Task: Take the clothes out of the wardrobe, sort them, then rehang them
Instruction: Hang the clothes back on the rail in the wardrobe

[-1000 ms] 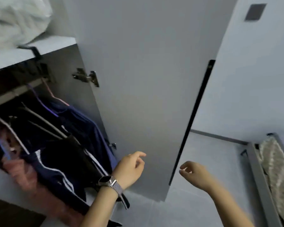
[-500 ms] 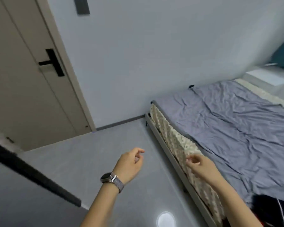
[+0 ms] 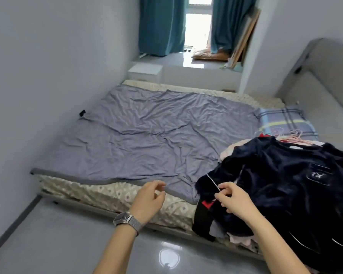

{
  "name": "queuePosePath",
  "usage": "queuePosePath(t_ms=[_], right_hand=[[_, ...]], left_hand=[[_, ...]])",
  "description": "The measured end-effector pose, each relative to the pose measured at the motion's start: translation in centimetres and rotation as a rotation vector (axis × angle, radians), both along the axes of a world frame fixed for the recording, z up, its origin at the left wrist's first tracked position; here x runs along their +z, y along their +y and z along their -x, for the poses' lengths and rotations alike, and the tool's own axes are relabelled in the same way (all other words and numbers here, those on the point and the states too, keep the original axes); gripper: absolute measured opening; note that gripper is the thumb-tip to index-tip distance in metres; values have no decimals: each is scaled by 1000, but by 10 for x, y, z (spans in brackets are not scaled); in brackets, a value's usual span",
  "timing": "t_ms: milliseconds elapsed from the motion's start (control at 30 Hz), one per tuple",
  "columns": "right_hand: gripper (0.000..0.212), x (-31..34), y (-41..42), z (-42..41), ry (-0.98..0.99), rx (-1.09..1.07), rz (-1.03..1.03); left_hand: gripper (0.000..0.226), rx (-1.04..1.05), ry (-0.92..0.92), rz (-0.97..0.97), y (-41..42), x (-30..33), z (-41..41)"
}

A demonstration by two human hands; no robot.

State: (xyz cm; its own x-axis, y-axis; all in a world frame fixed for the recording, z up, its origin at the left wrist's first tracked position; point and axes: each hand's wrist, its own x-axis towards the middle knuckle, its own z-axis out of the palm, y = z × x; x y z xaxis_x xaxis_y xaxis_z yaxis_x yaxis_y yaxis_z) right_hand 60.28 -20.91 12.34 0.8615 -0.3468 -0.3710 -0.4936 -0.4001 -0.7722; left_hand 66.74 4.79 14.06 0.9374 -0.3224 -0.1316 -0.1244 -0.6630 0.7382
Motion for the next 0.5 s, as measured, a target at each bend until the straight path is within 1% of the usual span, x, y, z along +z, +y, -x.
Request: queuePosePath(t_ms=[233,400,500], right_hand=[[21,-12,-61,19,20,-323,-27],[16,-28,-105,39,44,-461,-26],[15,-35,-140,45,45,-528,-38]], left_hand=[[21,-305,33,-11,-91,-16,-59],[19,-451,71,-7,-163,-25,-76],[21,-504,73,15,-211,-26,-81]])
